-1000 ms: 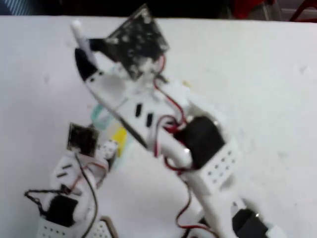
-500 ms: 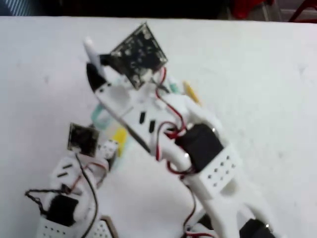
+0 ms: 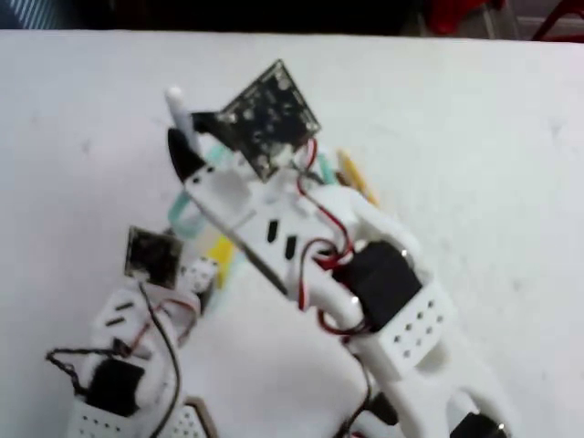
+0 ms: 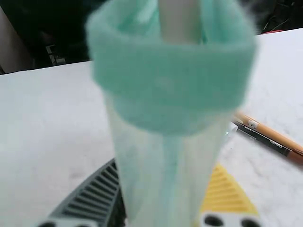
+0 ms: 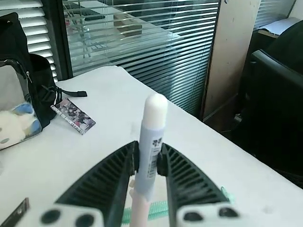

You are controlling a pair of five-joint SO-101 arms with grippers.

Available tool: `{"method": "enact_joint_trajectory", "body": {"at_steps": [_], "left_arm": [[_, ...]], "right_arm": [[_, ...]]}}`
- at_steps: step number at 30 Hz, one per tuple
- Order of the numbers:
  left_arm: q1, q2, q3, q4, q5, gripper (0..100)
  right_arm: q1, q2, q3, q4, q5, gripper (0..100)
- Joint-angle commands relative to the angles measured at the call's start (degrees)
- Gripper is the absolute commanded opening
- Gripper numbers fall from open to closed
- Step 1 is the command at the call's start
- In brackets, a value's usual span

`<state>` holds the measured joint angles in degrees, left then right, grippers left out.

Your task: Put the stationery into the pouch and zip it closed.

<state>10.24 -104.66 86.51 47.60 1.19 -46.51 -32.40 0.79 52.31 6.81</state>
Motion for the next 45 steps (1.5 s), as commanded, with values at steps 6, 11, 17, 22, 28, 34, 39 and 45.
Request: {"method": "enact_joint_trajectory", "body": {"at_steps": [6, 11, 17, 22, 28, 34, 39, 45], "left_arm": [[0.57, 0.22, -0.7, -1.05, 0.35, 19], [0.57, 0.22, -0.7, -1.05, 0.35, 19], [0.57, 0.22, -0.7, -1.05, 0.35, 19], [0.66, 0.22, -0.62, -1.05, 0.35, 19], [0.66, 0.22, -0.62, -1.05, 0.35, 19], [0.66, 0.22, -0.62, -1.05, 0.35, 19], [0.66, 0.22, -0.62, -1.05, 0.35, 19], [0.66, 0.22, -0.62, -1.05, 0.35, 19]], "right_arm": [[0.57, -2.15, -0.44, -0.48, -0.44, 15.4], [0.57, -2.15, -0.44, -0.31, -0.44, 26.9], [0.57, -2.24, -0.44, -0.31, -0.44, 23.1], [0.57, -2.24, -0.7, -0.31, -0.44, 21.2], [0.75, -2.24, -0.7, -0.31, -0.44, 21.2], [0.75, -2.24, -0.79, -0.31, -0.35, 21.2], [0.75, -2.24, -0.79, -0.31, -0.18, 21.2], [5.23, -4.26, -6.15, -0.22, -0.44, 21.2]]}}
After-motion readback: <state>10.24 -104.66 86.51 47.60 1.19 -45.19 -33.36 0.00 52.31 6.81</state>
